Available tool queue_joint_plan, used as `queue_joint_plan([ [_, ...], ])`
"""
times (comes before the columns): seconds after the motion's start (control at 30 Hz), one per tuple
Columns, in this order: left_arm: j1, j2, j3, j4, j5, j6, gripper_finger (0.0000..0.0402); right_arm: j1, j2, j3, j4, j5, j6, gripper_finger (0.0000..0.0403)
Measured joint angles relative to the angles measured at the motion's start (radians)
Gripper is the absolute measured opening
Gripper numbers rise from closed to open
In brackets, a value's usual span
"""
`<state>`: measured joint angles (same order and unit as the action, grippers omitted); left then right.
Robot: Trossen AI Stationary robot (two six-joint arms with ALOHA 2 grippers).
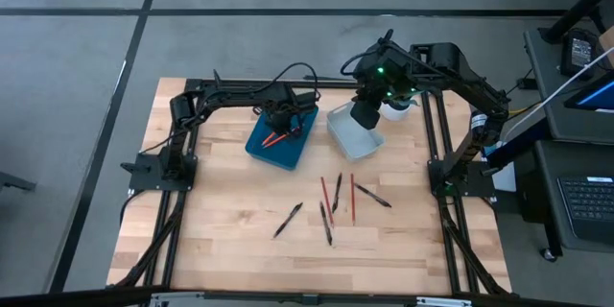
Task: Sort pens & pencils
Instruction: Put the orange pencil into the blue bin
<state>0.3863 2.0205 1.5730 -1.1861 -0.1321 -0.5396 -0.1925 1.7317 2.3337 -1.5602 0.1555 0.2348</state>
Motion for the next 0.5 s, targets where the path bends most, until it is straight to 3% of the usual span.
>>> queue_joint_plan([
  [0.5,0.026,0.000,-0.014,0.082,0.020,0.019,0.0018,0.000,0.000,0.000,0.000,0.000,0.023,0.0110],
])
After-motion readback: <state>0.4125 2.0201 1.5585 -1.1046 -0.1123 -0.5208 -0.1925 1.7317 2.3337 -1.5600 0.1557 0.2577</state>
